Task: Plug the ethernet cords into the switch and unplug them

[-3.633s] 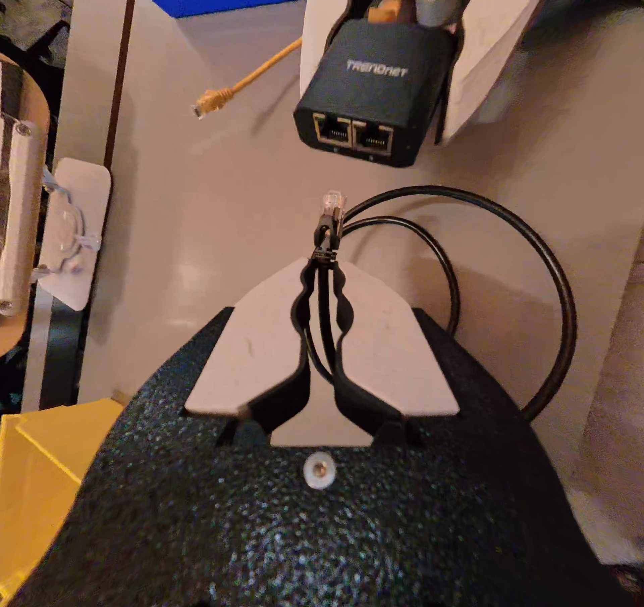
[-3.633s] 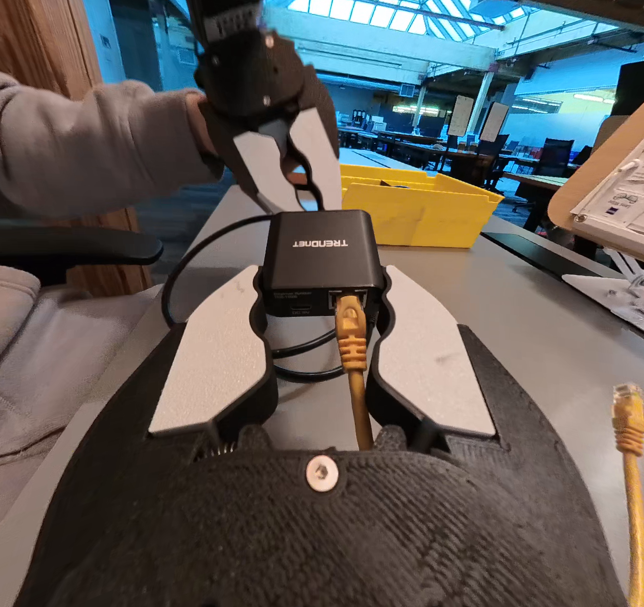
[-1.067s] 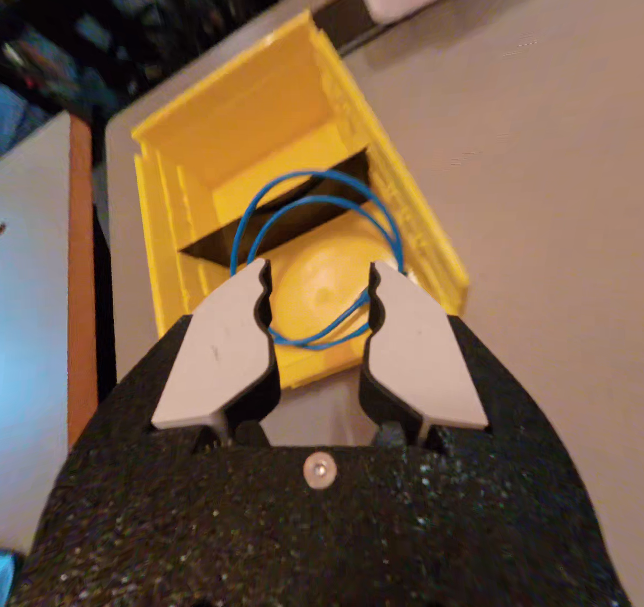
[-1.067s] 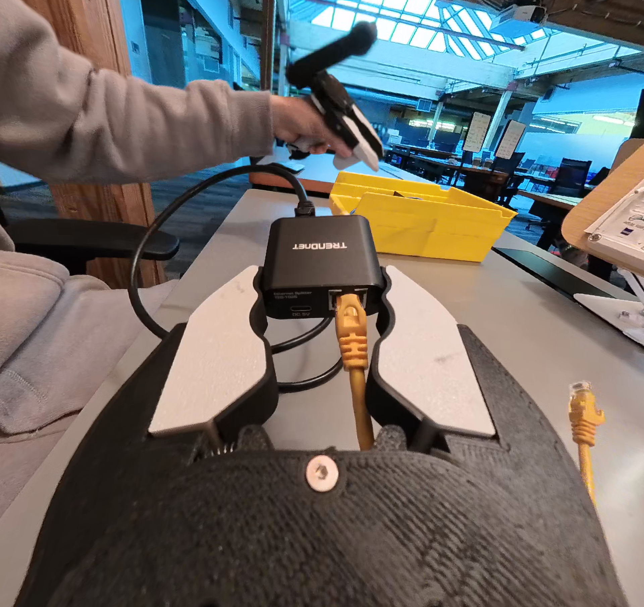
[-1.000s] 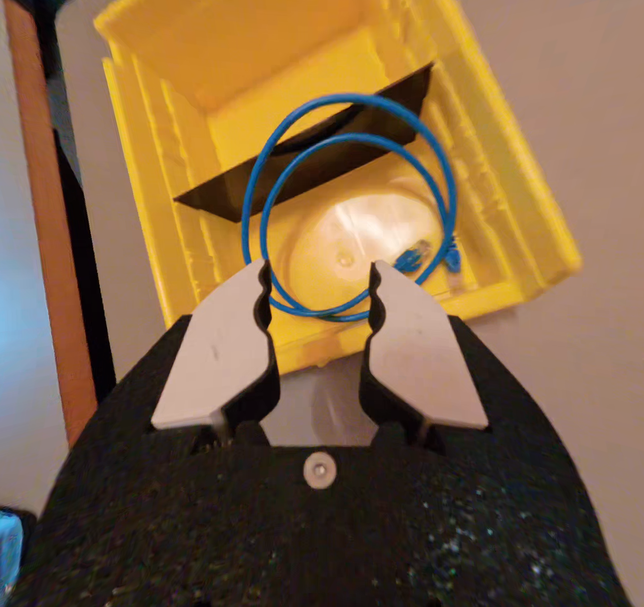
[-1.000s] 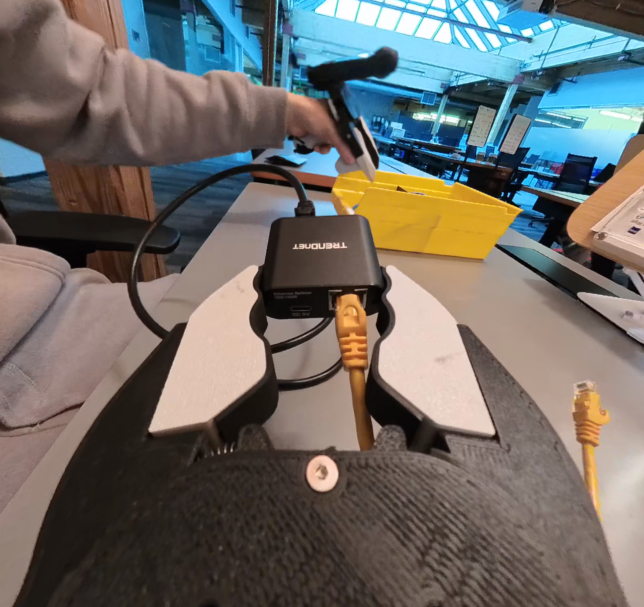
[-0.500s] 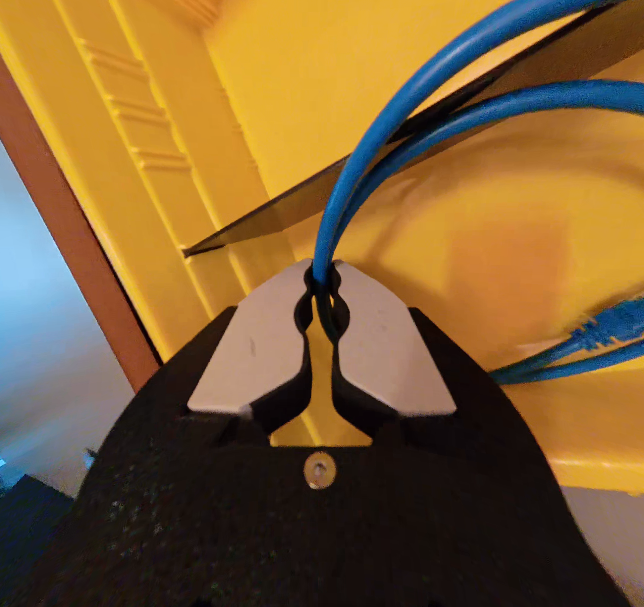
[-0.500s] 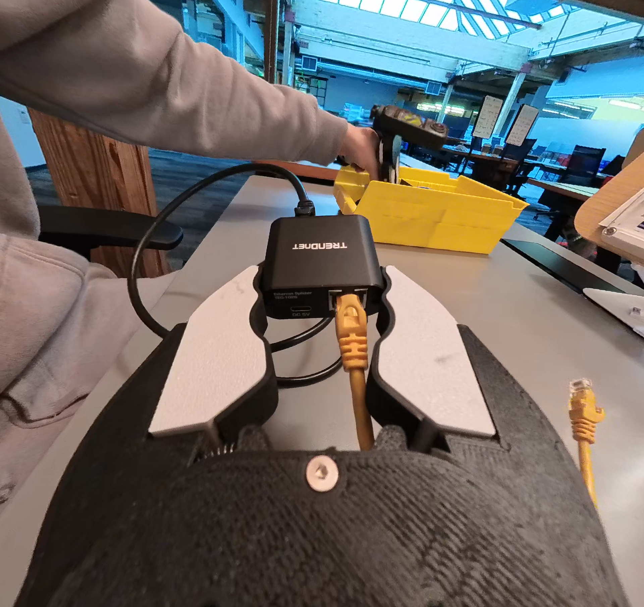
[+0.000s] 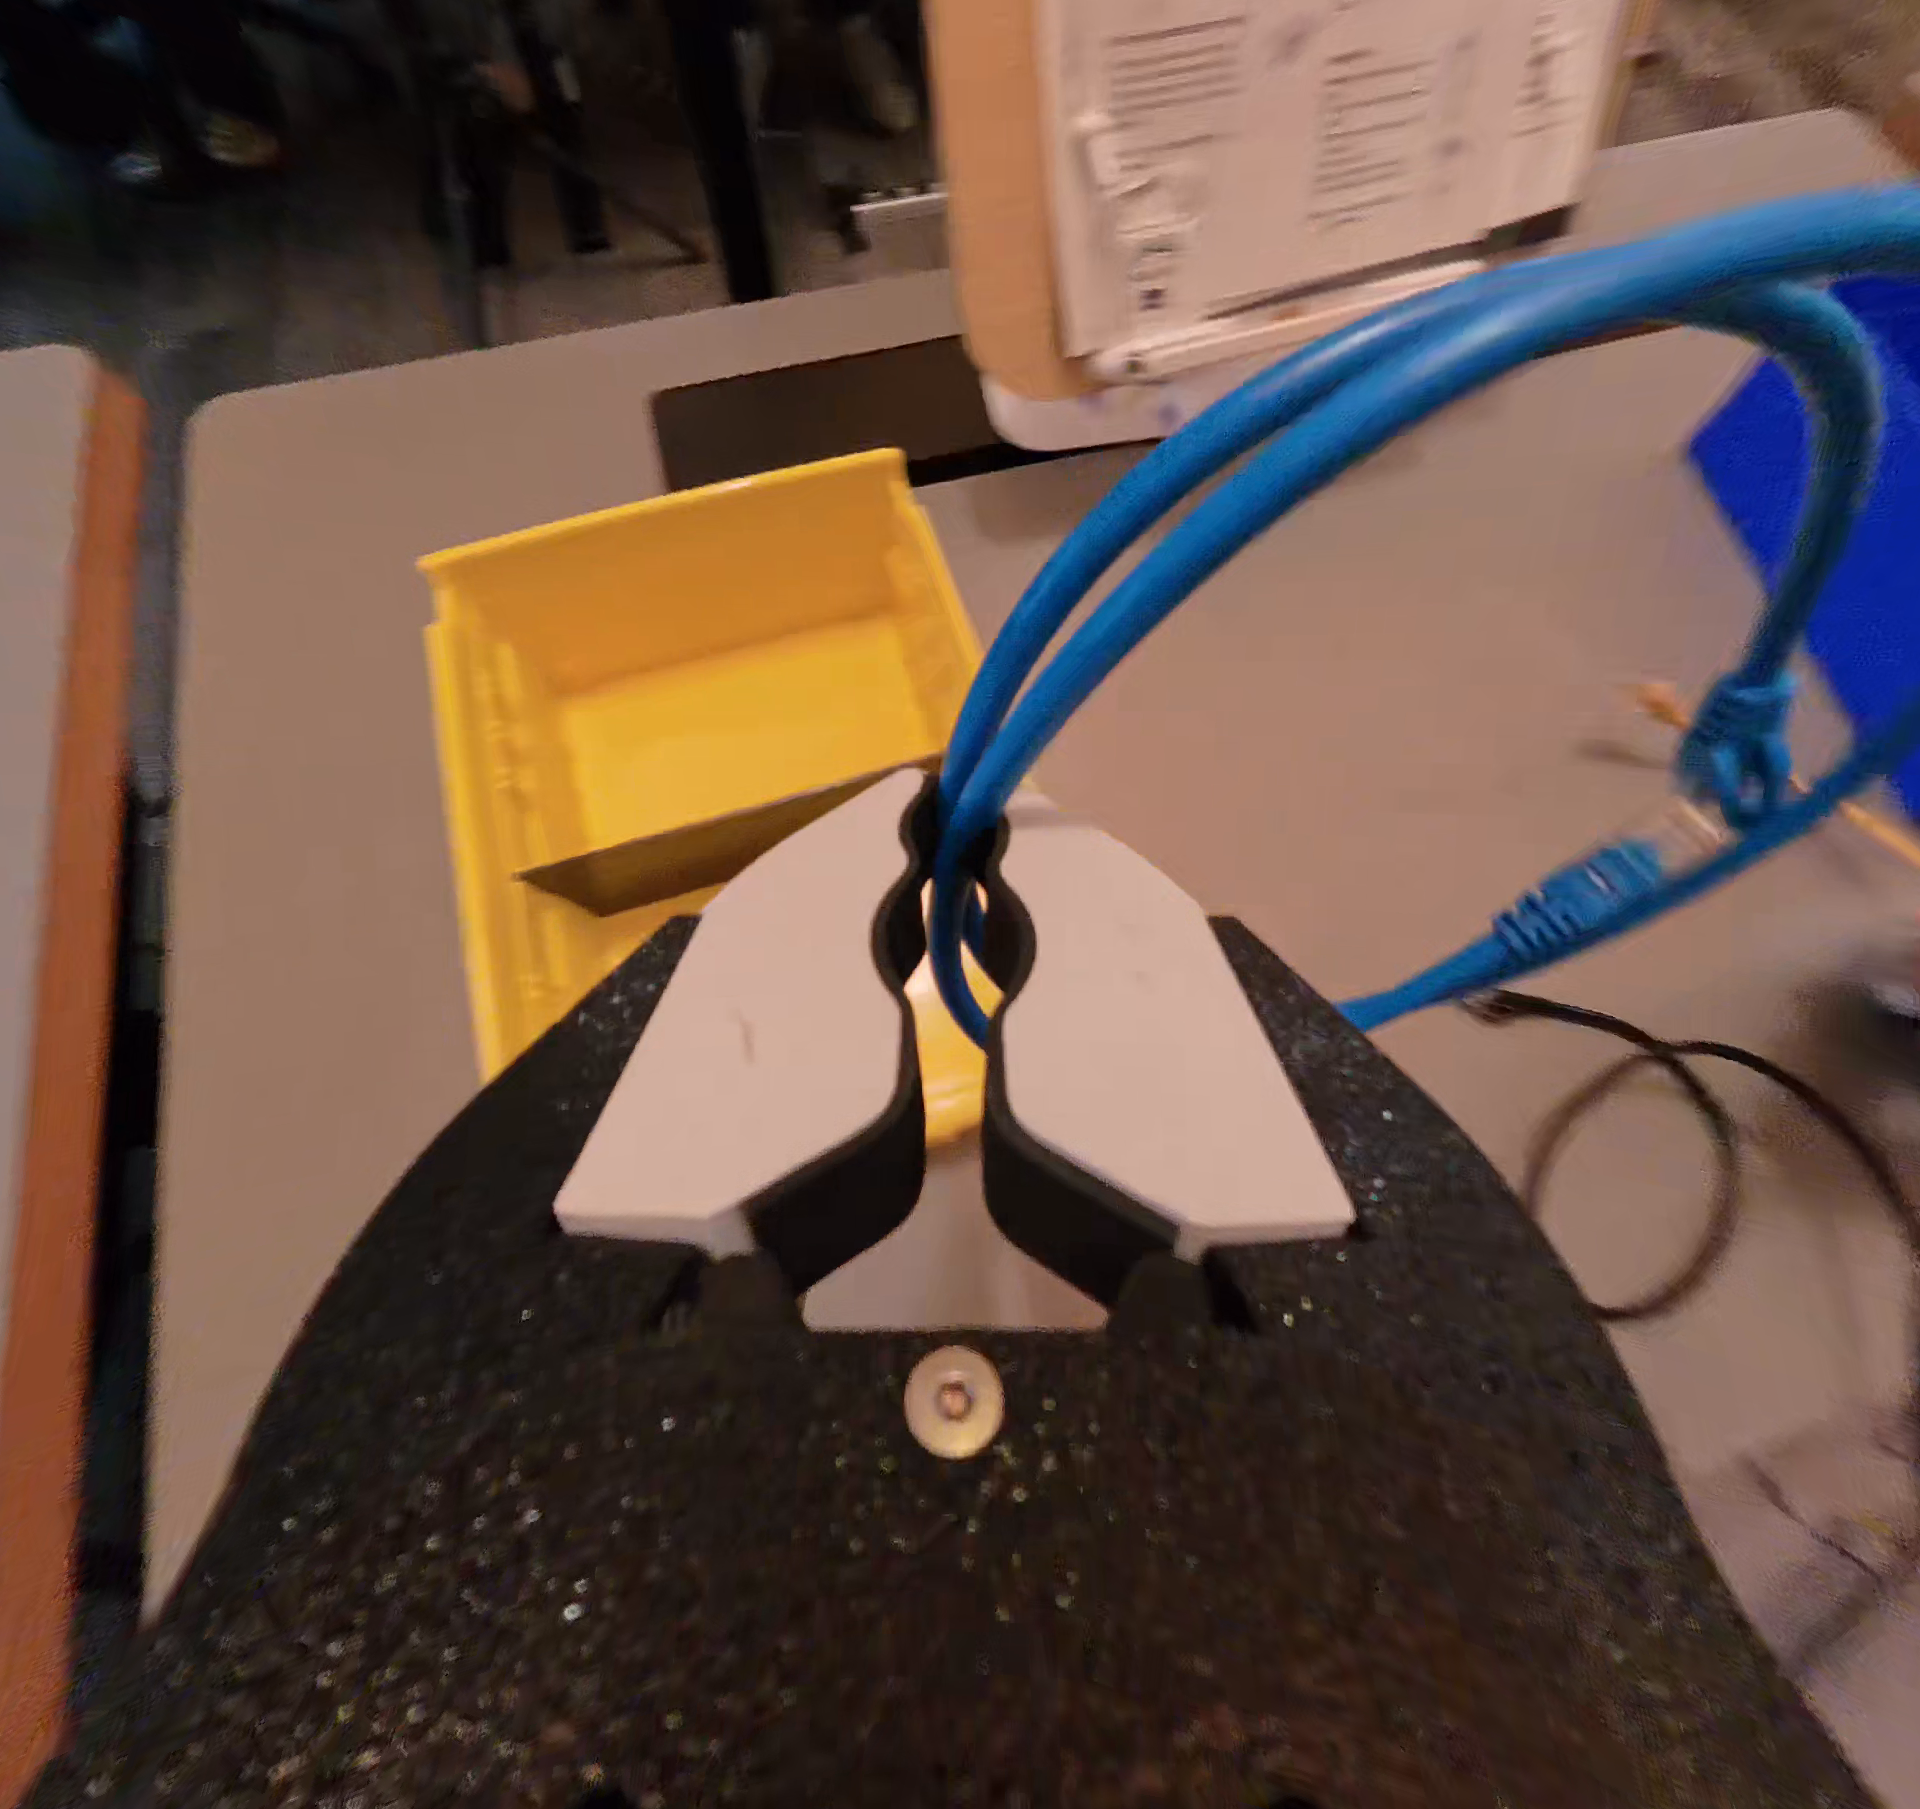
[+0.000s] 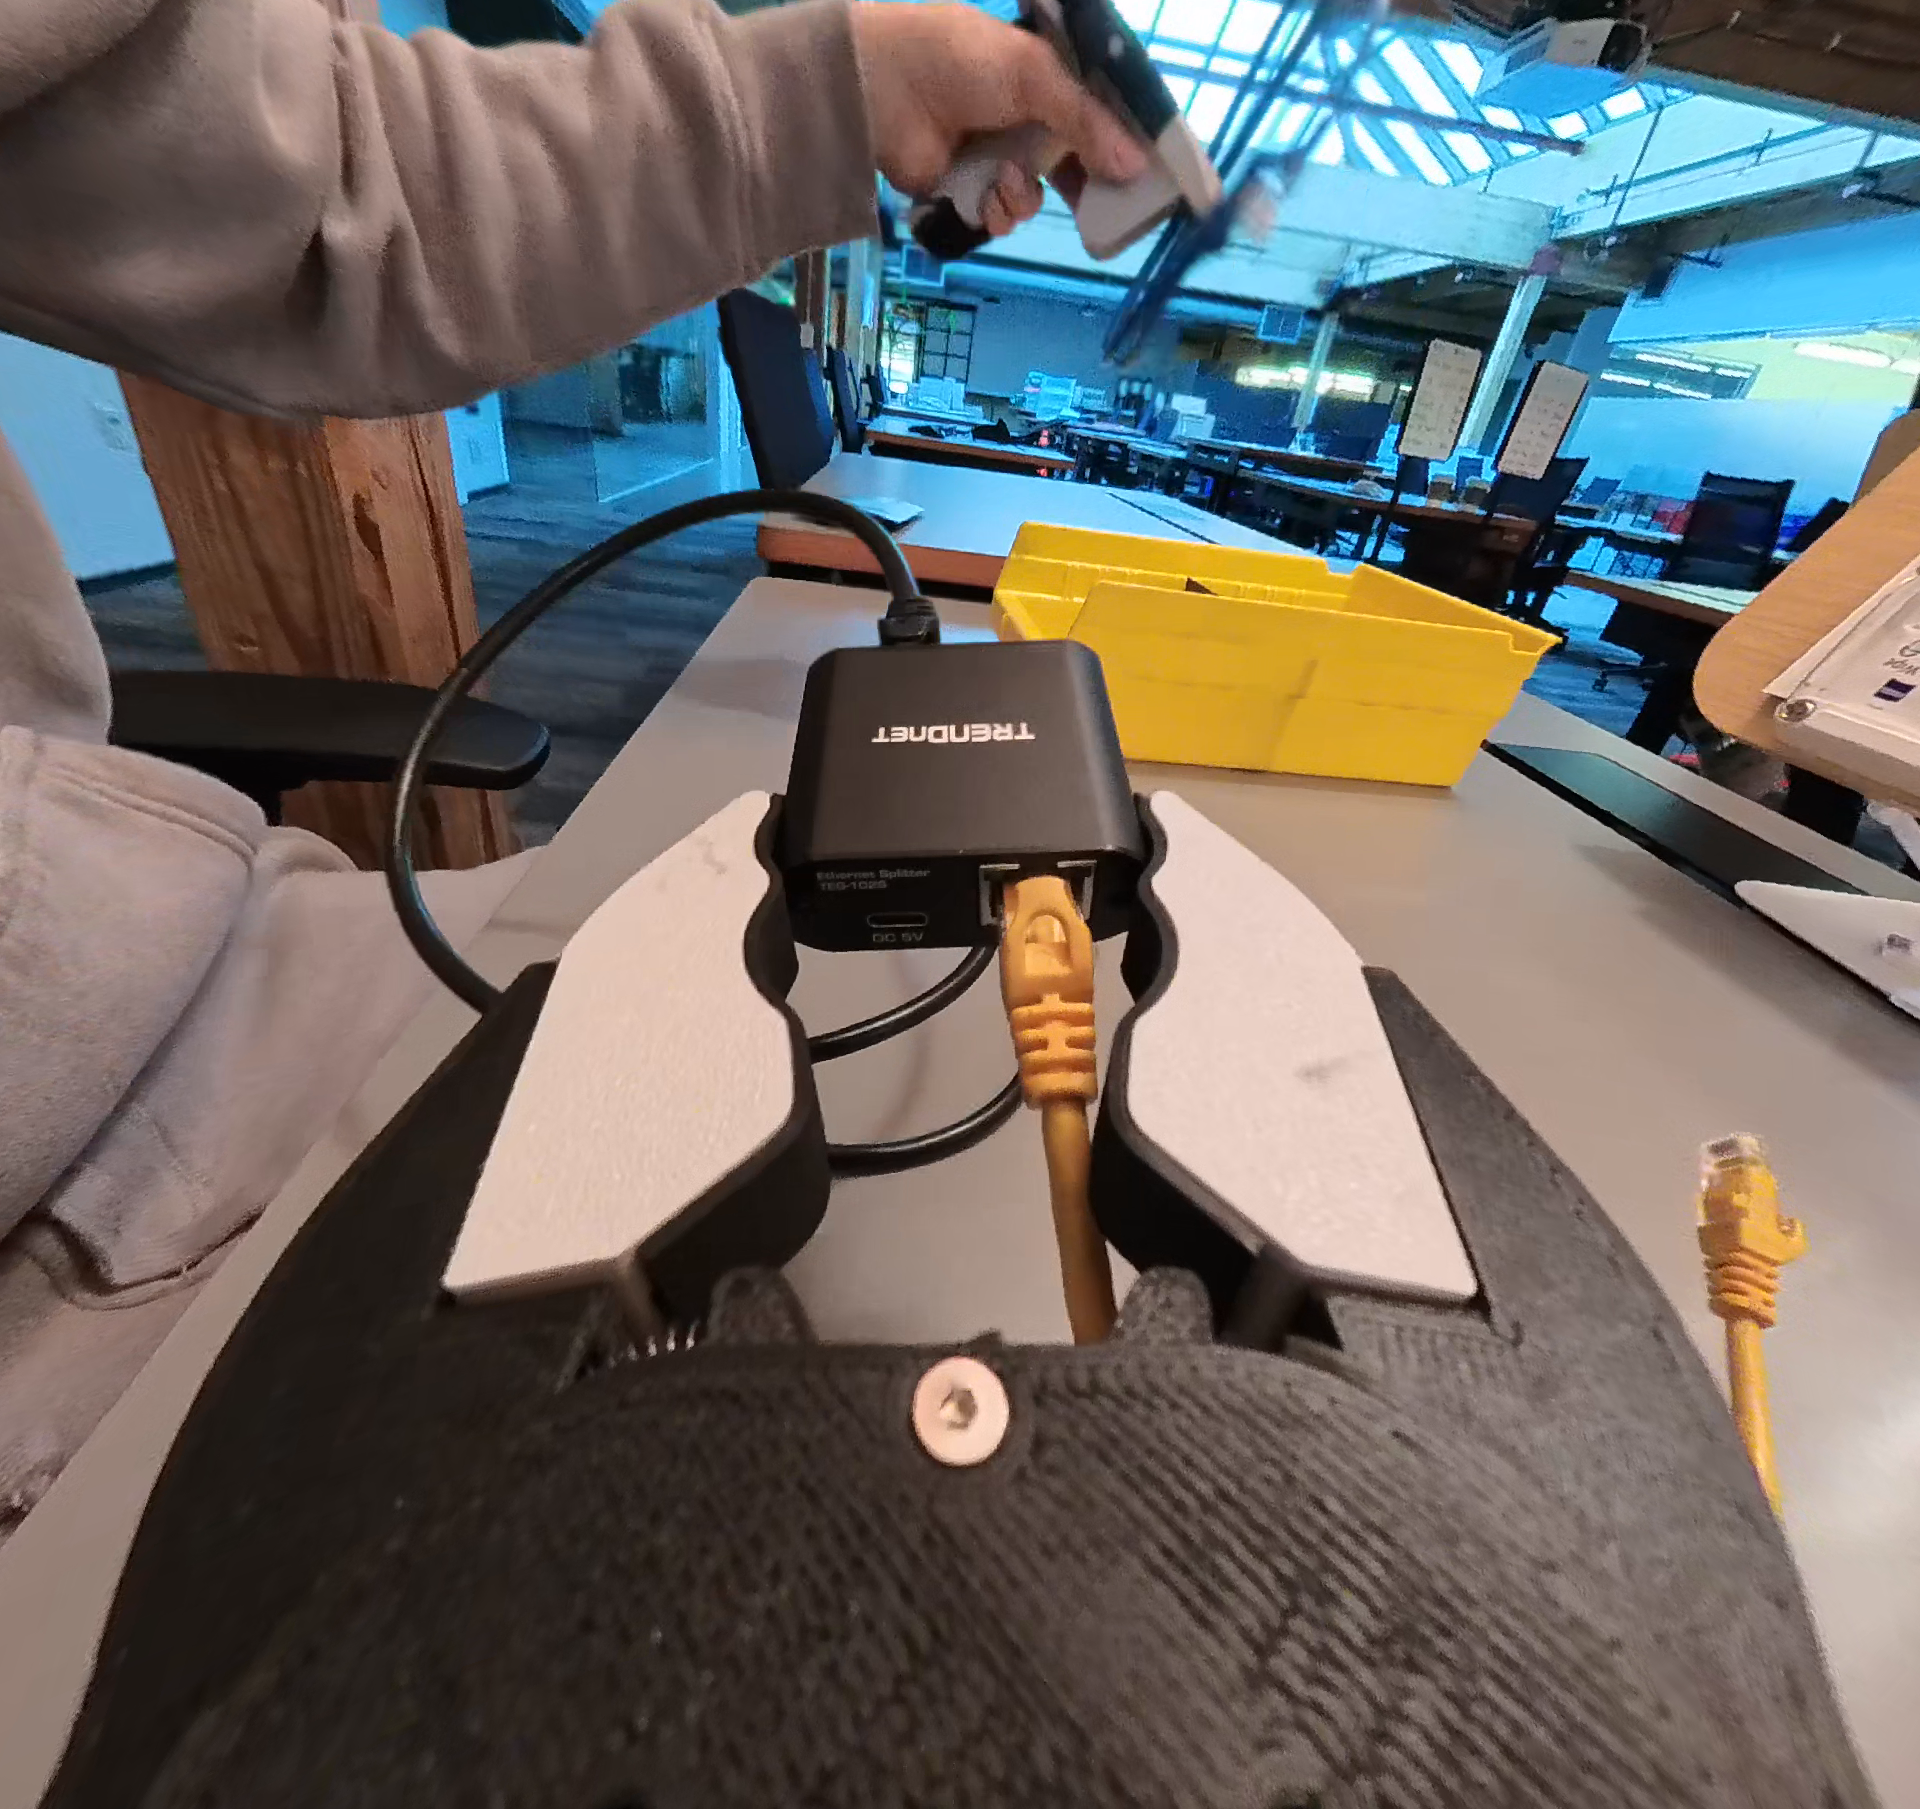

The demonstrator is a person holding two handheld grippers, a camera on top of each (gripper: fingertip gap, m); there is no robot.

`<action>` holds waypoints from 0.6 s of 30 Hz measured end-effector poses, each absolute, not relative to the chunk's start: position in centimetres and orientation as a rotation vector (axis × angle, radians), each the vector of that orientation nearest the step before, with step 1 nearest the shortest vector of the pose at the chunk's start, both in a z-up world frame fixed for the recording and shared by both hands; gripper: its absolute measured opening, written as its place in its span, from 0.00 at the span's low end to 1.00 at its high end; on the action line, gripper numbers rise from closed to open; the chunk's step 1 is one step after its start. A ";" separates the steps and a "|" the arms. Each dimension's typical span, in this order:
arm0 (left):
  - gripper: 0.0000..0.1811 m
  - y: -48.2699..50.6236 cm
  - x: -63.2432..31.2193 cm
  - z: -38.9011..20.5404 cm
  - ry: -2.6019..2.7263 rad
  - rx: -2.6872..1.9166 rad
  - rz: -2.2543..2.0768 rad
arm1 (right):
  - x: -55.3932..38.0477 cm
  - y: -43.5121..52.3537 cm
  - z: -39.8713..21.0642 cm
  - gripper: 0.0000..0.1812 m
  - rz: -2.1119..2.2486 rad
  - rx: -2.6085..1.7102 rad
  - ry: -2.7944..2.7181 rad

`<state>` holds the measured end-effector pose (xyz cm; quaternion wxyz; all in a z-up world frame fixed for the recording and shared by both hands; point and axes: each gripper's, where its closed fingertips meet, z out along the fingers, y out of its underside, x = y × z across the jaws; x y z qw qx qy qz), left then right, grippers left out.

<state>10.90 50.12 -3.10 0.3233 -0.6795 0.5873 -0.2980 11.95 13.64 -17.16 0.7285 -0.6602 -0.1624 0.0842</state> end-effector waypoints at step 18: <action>0.06 36.8 9.7 -24.4 1.537 -2.300 -0.840 | 12.1 11.7 -17.4 0.34 0.128 -1.447 -0.432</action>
